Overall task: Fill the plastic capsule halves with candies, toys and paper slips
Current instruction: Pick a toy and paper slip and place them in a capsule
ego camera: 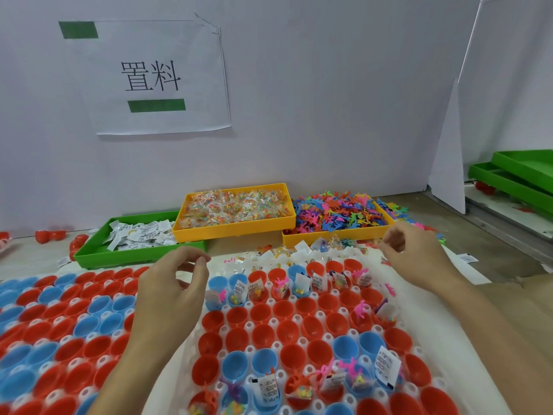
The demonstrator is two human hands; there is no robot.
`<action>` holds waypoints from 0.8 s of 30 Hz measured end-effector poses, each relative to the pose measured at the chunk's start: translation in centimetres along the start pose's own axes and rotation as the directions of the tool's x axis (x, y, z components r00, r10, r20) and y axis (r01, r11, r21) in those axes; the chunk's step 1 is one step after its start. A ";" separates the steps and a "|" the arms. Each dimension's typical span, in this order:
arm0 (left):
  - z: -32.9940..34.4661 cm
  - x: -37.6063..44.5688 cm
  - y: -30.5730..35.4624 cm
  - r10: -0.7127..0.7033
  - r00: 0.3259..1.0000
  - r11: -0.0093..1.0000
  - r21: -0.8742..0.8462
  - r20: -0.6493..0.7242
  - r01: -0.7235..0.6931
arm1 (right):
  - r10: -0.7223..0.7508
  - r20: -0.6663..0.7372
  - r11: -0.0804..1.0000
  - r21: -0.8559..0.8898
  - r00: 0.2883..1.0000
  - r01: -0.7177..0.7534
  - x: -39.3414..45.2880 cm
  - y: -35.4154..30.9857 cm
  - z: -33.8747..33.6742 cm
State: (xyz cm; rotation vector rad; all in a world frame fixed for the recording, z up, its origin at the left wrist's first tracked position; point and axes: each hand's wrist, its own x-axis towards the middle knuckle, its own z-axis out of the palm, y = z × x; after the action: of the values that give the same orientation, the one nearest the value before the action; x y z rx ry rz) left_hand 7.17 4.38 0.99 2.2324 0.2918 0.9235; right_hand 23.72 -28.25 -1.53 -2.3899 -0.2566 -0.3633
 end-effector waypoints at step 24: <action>0.7 -3.2 5.9 0.107 0.841 0.773 -0.577 0.530 0.265 | -0.501 0.498 0.730 0.682 0.708 0.036 -6.6 -12.2 -2.0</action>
State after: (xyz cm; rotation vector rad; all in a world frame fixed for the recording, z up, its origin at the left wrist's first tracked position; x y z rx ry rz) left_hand 5.04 -1.66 2.92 1.7113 -0.1739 0.2349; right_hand 13.67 -21.12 5.27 -1.6860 -0.9390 0.4244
